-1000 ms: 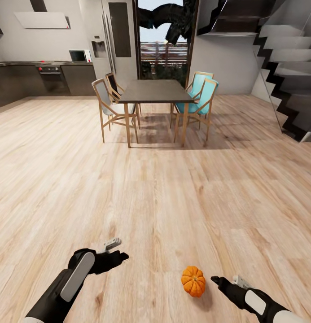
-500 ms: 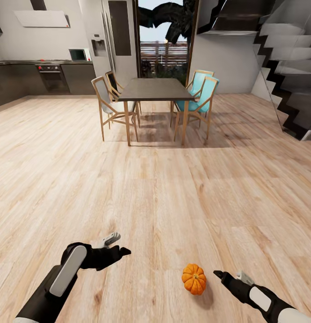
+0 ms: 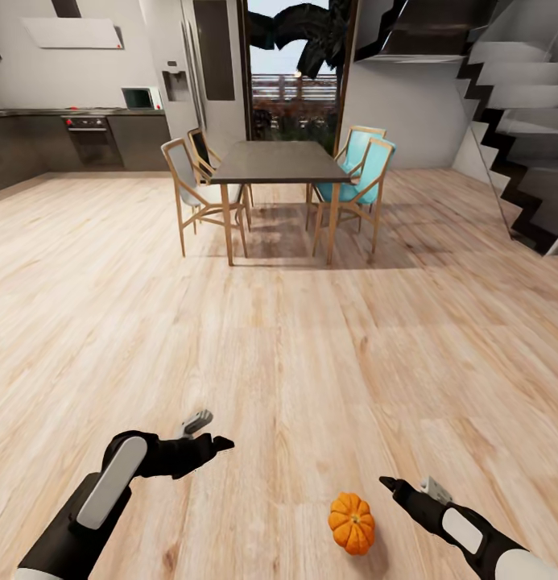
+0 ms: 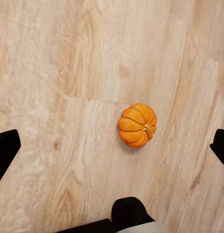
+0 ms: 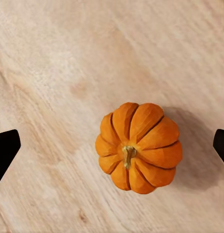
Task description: Place each of the two pumpkins and all three candles from the living room inside a cabinet in the living room (use any cabinet), then make sure every cabinet is closed, and position the cauldron so it is next to a table in the living room.
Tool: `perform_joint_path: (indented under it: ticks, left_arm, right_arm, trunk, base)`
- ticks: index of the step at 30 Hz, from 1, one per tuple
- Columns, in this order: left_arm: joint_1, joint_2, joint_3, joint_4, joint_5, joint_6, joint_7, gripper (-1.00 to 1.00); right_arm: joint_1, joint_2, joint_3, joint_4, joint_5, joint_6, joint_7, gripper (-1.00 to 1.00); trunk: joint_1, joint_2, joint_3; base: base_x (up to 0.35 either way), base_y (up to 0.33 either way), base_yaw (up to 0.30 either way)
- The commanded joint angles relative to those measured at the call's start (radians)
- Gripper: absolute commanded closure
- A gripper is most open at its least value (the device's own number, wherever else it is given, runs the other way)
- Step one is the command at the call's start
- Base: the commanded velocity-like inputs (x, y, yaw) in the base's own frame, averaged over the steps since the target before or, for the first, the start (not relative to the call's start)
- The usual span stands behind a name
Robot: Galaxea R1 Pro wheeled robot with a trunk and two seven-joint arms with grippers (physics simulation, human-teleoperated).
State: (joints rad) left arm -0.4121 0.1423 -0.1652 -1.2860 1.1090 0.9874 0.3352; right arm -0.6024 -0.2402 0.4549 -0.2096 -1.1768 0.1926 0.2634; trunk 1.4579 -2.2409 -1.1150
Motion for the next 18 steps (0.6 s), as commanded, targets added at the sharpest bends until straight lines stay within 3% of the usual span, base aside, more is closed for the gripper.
perform_joint_path:
  ticks: [1, 11, 12, 18]
  left_arm:
    - [-0.001, 0.001, -0.002, -0.002, 0.016, 0.001, 0.01, -1.0]
    - [0.001, 0.003, 0.002, -0.011, 0.073, 0.001, 0.01, -1.0]
    - [0.001, 0.003, 0.001, -0.018, 0.227, 0.001, 0.01, -1.0]
    - [0.003, 0.005, 0.001, -0.047, 0.228, 0.001, 0.01, -1.0]
  right_arm:
    - [0.0, -0.001, 0.004, 0.0, -0.006, 0.003, 0.002, -1.0]
    - [0.0, -0.001, 0.004, -0.001, 0.013, 0.005, 0.0, -1.0]
    - [0.0, -0.001, 0.004, -0.001, 0.027, 0.005, 0.0, -1.0]
    - [0.0, -0.001, 0.003, -0.001, 0.045, 0.005, 0.0, -1.0]
  trunk:
    - [0.0, 0.0, -0.001]
    - [0.0, 0.0, -0.001]
    - [0.0, 0.0, -0.001]
    - [0.016, -0.028, -0.013]
  base:
    - [0.297, 0.0, 0.0]
    - [0.066, 0.0, 0.0]
    - [0.002, 0.0, 0.0]
    - [0.0, 0.0, 0.0]
